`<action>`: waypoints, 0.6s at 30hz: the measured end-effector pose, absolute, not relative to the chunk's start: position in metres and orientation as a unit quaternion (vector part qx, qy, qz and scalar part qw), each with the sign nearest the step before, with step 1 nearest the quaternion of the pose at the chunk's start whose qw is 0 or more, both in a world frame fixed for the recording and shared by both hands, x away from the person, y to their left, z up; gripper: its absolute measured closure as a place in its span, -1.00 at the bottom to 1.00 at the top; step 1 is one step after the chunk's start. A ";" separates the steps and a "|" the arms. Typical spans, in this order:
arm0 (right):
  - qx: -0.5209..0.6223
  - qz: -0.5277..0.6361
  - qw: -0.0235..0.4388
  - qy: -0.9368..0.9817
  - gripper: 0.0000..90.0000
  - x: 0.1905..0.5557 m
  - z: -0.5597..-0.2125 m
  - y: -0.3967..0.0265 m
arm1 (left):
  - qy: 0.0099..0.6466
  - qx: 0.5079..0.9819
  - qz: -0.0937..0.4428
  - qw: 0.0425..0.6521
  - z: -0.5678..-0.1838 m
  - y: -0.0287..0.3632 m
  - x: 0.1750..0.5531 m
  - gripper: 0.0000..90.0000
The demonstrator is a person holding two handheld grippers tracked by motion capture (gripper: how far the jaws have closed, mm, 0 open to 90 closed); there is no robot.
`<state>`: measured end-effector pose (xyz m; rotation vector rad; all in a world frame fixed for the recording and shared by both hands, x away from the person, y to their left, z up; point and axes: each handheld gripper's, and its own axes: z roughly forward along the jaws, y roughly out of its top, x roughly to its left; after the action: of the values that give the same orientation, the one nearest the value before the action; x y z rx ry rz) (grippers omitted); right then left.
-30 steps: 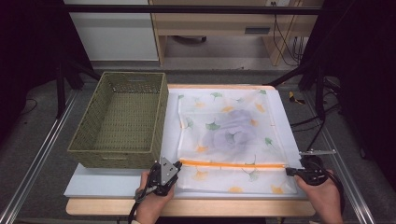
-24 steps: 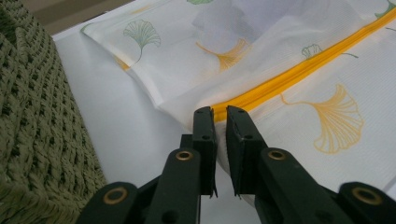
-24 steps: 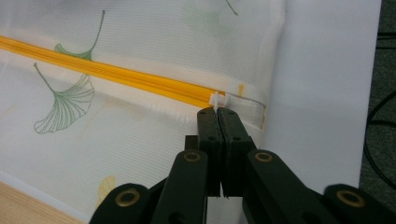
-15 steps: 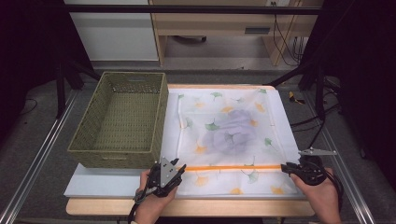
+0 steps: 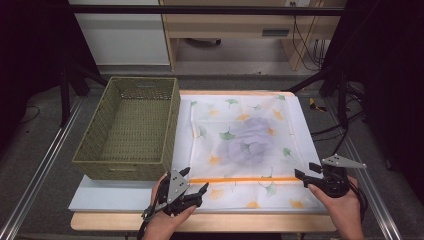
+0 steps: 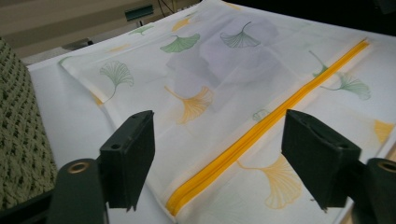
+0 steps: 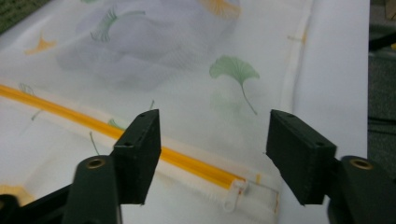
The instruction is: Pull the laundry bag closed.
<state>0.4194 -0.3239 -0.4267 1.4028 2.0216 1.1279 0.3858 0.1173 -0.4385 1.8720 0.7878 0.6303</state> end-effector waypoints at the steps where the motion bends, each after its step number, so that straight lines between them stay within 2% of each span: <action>1: 0.507 0.413 0.217 0.725 -0.32 0.419 -0.425 -0.323 | 0.325 0.767 0.255 0.490 -0.436 0.118 0.384 -0.50; 10: 0.498 0.435 0.269 0.701 -0.75 0.416 -0.415 -0.322 | 0.347 0.745 0.242 0.516 -0.417 0.129 0.375 -0.66; 18: 0.495 0.441 0.296 0.687 -0.85 0.413 -0.412 -0.325 | 0.358 0.729 0.254 0.525 -0.393 0.145 0.368 -0.70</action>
<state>0.4126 -0.3254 -0.4120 1.3174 1.8281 1.1727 0.3681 0.1452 -0.3926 1.7444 0.8577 0.6088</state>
